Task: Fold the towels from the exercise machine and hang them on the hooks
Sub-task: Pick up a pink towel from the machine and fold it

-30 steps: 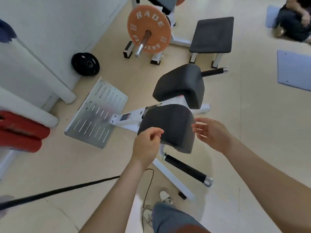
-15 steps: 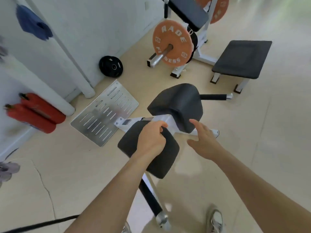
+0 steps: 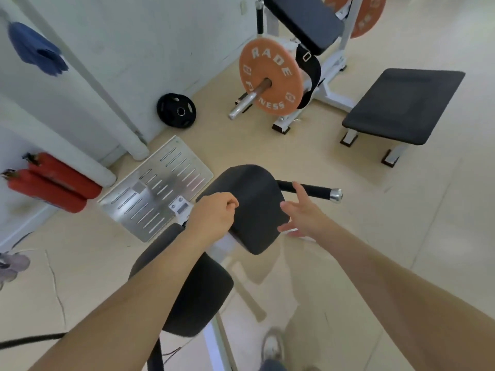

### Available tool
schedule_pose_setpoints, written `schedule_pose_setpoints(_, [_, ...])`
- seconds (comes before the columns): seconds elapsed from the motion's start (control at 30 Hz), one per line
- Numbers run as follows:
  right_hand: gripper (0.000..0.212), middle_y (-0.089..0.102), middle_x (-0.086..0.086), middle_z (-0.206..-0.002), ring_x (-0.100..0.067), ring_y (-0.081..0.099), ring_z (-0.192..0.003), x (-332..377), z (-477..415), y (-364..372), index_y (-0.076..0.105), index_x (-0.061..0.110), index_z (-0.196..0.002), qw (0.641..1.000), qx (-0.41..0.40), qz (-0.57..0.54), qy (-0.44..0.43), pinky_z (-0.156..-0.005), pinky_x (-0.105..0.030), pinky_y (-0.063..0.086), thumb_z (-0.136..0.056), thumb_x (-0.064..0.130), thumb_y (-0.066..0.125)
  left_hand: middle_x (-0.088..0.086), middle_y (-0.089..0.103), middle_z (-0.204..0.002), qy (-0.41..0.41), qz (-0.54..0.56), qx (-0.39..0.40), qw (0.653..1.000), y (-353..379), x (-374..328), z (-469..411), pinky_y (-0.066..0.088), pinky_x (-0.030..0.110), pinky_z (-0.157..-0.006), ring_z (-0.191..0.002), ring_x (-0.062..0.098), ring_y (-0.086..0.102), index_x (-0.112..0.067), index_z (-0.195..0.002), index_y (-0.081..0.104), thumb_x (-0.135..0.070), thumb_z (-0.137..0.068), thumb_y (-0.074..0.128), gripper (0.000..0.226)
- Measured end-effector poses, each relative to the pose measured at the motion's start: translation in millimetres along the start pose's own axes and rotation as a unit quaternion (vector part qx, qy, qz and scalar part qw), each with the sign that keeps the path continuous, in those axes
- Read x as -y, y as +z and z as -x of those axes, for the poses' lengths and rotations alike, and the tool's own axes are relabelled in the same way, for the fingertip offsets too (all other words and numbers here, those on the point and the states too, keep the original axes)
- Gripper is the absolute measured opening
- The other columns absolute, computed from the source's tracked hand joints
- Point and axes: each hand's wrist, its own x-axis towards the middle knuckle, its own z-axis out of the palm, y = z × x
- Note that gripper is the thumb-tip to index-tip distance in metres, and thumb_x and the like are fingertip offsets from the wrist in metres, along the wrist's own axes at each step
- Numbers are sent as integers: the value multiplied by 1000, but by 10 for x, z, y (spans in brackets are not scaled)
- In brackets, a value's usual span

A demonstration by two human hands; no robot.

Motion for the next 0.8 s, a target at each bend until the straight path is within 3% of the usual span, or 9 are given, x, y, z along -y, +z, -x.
schedule_pose_setpoints(0.1, [50, 64, -6, -107, -22, 62, -76, 77, -506, -65, 25, 29, -146, 999, -29, 40, 1, -69, -35, 53, -98, 26, 43, -7, 61, -102, -24, 22, -25, 999, -39, 35, -453, 43, 26, -77, -93, 14, 57, -27, -103, 59, -18, -100, 38, 23])
schedule_pose_setpoints(0.17, [35, 66, -8, -104, -27, 63, -90, 190, -869, -124, 47, 20, -133, 995, -45, 91, -13, -84, -41, 50, -98, 21, 43, -7, 59, -104, -30, 59, -16, 998, -25, 5, -884, 43, 26, -80, -95, 15, 56, -27, -109, 59, -12, -97, 39, 28])
schedule_pose_setpoints(0.23, [33, 64, -8, -117, -28, 59, -109, 284, -1232, -184, 56, 15, -127, 991, -58, 124, -4, -93, -34, 43, -97, 14, 42, -6, 59, -108, -28, 87, 3, 996, 42, -58, -1357, 44, 28, -88, -102, 16, 56, -24, -116, 60, -11, -96, 41, 30])
schedule_pose_setpoints(0.33, [43, 52, -9, -137, -24, 52, -123, 321, -1806, -284, 49, 14, -137, 983, -34, 178, 13, -103, -29, 37, -95, 8, 43, -2, 61, -126, -21, 79, 55, 995, 254, -137, -2040, 41, 32, -101, -116, 17, 54, -20, -120, 62, -15, -94, 44, 32])
schedule_pose_setpoints(0.43, [50, 49, -9, -142, -26, 49, -126, 265, -2248, -308, 42, 17, -142, 958, 6, 287, 21, -104, -29, 36, -92, 10, 46, -1, 61, -128, -30, 7, 166, 986, 518, -153, -2493, 42, 34, -100, -117, 20, 54, -21, -118, 64, -19, -90, 46, 33])
schedule_pose_setpoints(0.53, [49, 56, -11, -133, -33, 48, -123, 144, -2542, -309, 36, 24, -143, 913, 53, 401, 53, -103, -40, 39, -94, 24, 44, 6, 67, -97, -31, -71, 300, 951, 705, -215, -2826, 48, 35, -81, -89, 25, 59, -20, -80, 63, -27, -88, 46, 20])
schedule_pose_setpoints(0.6, [50, 58, -9, -131, -33, 47, -123, 49, -2682, -313, 31, 30, -143, 896, 88, 424, 99, -103, -48, 38, -94, 36, 43, 3, 60, -79, -16, -141, 376, 916, 829, -275, -2981, 47, 35, -77, -81, 24, 56, -17, -79, 57, -31, -91, 45, 22])
schedule_pose_setpoints(0.7, [62, 55, -8, -136, -28, 51, -123, -32, -2831, -324, 24, 23, -149, 897, 169, 386, 134, -100, -32, 37, -95, 41, 49, 3, 62, -92, -4, -224, 393, 892, 991, -338, -3084, 46, 33, -75, -83, 24, 57, -14, -92, 52, -25, -86, 55, 12])
schedule_pose_setpoints(0.8, [65, 50, -10, -141, -24, 51, -124, -33, -2956, -351, 28, 16, -149, 909, 209, 332, 140, -91, -25, 36, -93, 32, 57, 3, 58, -82, -19, -224, 336, 915, 1050, -322, -3135, 43, 31, -68, -77, 25, 55, -15, -86, 58, -18, -80, 64, 10])
